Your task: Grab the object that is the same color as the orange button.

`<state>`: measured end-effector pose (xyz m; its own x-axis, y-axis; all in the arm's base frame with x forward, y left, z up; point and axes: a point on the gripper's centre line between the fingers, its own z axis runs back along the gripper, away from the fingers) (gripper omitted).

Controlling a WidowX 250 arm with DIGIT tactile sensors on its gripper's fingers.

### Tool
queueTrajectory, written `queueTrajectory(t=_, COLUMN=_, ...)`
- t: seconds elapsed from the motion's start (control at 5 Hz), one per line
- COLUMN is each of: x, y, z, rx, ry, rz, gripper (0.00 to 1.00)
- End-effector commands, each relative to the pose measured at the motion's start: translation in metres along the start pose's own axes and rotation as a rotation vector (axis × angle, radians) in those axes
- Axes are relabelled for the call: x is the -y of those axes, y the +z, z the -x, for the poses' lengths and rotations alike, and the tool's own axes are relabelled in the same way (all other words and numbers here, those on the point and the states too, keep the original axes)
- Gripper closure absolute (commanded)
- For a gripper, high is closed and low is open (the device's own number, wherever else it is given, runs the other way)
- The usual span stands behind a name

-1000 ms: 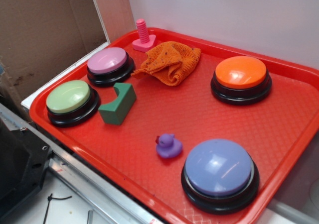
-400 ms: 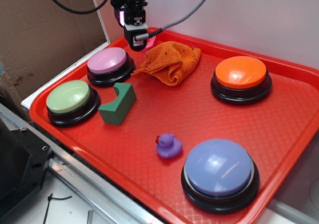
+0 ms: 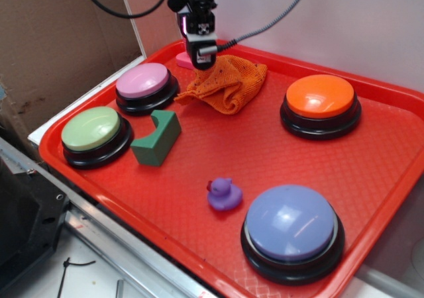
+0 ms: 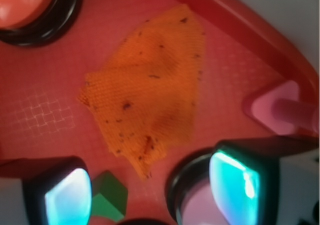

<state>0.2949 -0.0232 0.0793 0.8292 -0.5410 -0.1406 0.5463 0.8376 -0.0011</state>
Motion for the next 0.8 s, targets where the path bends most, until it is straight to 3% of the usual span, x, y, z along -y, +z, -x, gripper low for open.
queueTrajectory(t=0.0, x=0.012, y=-0.03, z=-0.002, rx=-0.058, ry=-0.05, rz=-0.028, gripper=0.0)
queueTrajectory(t=0.4, x=0.011, y=-0.056, z=-0.009, rx=-0.067, ry=-0.016, rz=-0.044, gripper=0.0)
queueTrajectory(t=0.6, x=0.006, y=-0.062, z=0.0, rx=-0.083, ry=0.024, rz=-0.038, gripper=1.0)
